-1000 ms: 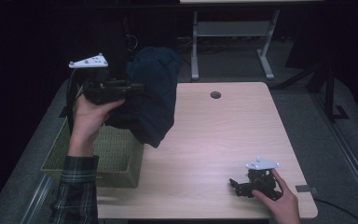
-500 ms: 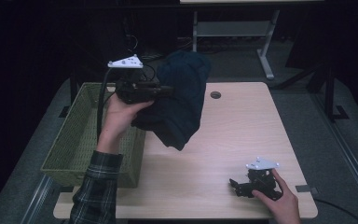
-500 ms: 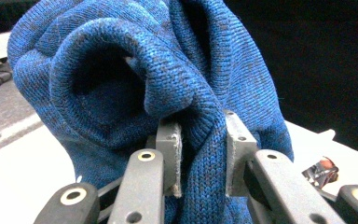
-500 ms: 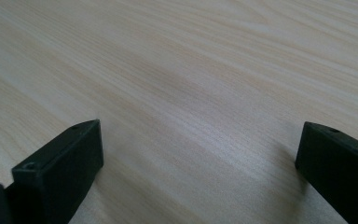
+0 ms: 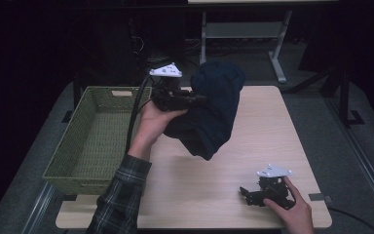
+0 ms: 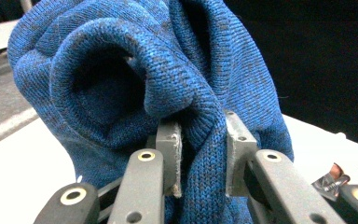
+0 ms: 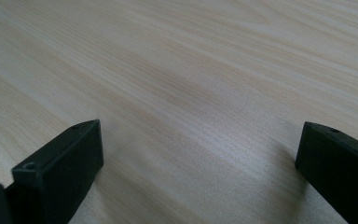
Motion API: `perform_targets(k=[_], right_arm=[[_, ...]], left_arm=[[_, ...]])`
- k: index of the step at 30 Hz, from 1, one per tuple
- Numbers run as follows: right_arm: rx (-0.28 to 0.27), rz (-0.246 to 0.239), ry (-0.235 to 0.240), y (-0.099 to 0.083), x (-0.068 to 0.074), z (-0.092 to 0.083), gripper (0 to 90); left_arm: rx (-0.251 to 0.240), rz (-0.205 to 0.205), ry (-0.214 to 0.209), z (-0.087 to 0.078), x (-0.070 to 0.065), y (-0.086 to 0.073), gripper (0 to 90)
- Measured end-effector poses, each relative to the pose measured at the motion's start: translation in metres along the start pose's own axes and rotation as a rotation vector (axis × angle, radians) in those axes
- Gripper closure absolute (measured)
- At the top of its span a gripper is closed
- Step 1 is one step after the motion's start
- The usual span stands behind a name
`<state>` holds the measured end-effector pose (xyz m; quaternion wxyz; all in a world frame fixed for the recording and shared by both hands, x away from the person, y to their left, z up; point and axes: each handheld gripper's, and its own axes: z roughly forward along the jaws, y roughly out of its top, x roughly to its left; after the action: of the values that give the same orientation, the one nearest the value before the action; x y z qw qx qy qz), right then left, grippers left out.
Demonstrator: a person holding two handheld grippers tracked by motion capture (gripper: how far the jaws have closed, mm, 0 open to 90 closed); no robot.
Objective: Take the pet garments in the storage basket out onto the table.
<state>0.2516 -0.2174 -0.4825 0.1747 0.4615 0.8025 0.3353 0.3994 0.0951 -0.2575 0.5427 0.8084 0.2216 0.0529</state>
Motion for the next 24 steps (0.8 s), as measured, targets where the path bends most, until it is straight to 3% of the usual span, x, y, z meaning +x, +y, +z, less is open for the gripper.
perform_targets(k=[12, 24], right_arm=[[0.0, 0.001, 0.001, 0.0, 0.0, 0.0, 0.5], [0.0, 0.0, 0.001, 0.0, 0.0, 0.0, 0.4]], left_arm=[[0.072, 0.016, -0.035, 0.065, -0.002, -0.014, 72.1], [0.136, 0.001, -0.059, 0.128, 0.003, -0.036, 71.9]])
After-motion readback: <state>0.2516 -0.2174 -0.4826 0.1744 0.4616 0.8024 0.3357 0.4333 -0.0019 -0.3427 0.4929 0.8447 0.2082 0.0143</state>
